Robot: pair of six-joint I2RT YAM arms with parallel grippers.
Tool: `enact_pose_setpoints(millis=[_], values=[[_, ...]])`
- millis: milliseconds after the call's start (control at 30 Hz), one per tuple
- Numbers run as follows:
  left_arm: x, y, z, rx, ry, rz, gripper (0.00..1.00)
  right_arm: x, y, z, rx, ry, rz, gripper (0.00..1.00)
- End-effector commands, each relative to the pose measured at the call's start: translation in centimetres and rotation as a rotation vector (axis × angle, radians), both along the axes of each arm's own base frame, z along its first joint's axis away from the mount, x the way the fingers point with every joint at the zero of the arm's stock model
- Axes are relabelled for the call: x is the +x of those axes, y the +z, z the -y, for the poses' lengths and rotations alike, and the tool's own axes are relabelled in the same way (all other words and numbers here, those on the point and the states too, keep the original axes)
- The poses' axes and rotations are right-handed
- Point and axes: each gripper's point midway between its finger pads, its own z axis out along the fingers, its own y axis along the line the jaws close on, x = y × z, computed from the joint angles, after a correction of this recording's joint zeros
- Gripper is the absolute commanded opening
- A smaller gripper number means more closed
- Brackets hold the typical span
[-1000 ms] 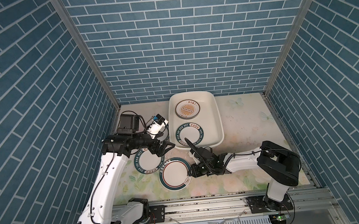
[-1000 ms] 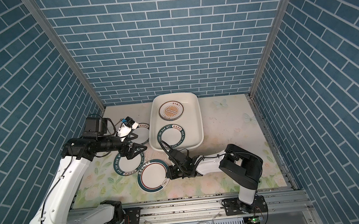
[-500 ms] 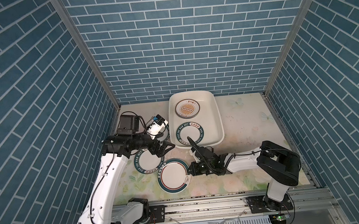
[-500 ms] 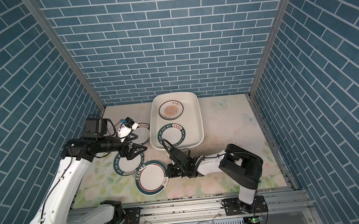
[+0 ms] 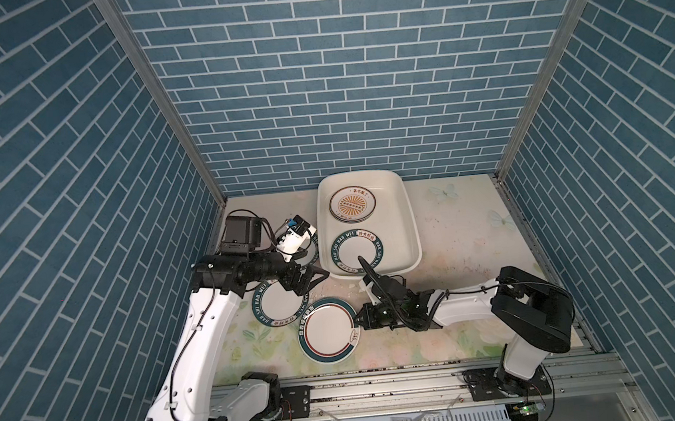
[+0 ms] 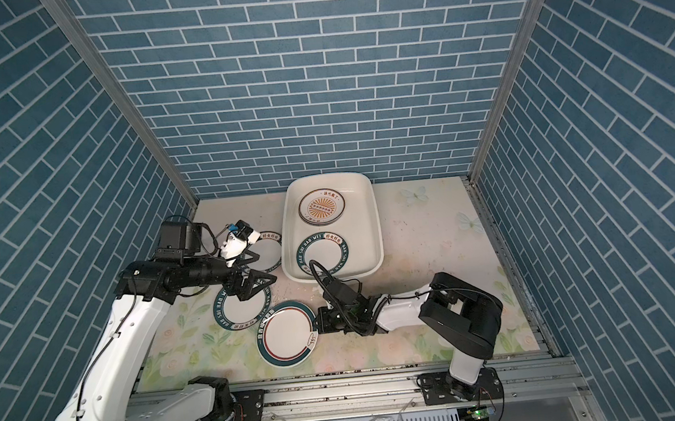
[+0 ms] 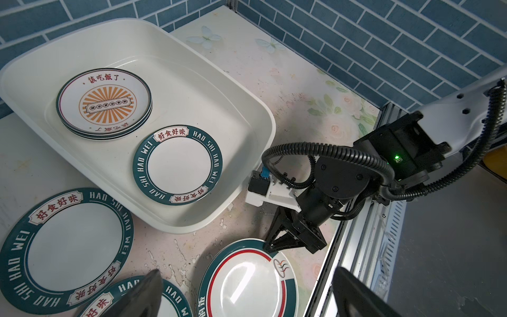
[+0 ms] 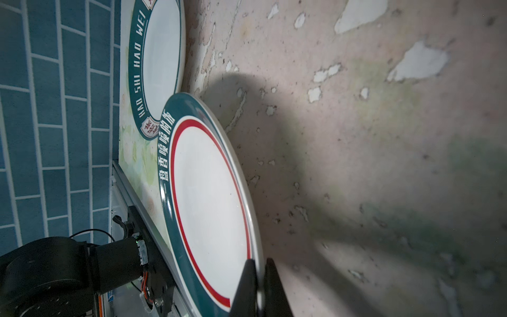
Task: Place the plates into the plastic bin on the countertop
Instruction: 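Lift the red-striped plate's edge upright with the right gripper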
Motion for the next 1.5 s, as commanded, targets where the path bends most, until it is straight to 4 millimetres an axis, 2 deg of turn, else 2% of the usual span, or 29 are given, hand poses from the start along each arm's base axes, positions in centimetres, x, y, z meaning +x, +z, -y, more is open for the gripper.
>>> enact_pose_setpoints(millis=[0,1133,1467], values=[[-0.2,0.4,0.3,-0.015,-0.011,0.008,0.98,0.1,-1.7,2.1,-0.084,-0.021,0.02,0.0],[-0.1,0.6,0.2,-0.017,-0.008,0.01,0.98,-0.3,2.1,1.2,0.032,0.007,0.052,0.0],[0.0,0.7,0.3,-0.023,-0.01,0.008,0.98,0.1,3.8,1.0,0.05,0.004,0.078,0.0]])
